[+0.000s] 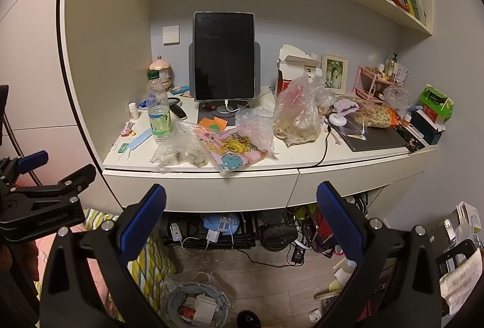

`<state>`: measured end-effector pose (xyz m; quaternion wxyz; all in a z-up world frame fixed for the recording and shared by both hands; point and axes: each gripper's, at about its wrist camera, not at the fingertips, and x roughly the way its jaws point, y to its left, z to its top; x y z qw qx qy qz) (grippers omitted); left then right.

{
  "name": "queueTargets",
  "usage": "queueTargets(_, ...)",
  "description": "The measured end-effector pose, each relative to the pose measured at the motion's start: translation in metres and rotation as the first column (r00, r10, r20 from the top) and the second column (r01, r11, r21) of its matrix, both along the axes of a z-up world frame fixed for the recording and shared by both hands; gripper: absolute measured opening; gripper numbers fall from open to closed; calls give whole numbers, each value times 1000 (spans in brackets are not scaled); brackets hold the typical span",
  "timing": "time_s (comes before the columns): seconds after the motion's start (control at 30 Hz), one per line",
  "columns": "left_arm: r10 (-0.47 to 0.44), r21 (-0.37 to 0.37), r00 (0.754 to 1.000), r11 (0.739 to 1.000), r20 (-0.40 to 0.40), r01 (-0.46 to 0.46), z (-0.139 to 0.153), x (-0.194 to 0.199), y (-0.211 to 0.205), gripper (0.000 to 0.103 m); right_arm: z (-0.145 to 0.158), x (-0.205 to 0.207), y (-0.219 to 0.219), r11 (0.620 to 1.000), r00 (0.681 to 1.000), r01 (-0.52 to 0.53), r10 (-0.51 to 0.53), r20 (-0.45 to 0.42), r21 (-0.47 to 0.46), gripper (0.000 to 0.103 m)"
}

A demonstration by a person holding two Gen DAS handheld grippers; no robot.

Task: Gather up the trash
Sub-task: 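Move both tools toward the cluttered desk, then reach the left tool to the green-capped water bottle and close on it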

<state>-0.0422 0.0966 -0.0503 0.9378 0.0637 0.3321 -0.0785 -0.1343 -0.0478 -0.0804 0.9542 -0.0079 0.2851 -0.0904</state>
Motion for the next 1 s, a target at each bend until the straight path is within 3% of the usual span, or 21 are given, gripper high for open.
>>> queueTargets(0.23,31,22,999,999,24,-32,-11,29,-9,98,-7,34,-17,999,999,-46,46,10,13,97)
queueTargets(0.4,84,47,996,995,4,-84,-17,74,-20,98,-8,76,-32,993,994,-113,113,13,35,97)
queueTargets(0.47,106,69,994,992,16,-107,-18,92,-25,98,-6,94,-37,987,988,-151,151,19,47,97)
queueTargets(0.63,159,15,986,987,48,-160,-21,135,-32,98,-3,142,-40,968,969,-248,247,32,33,97)
queueTargets(1.0,206,53,977,977,53,-209,-44,231,-57,98,-21,227,-51,930,933,-357,359,-6,87,97)
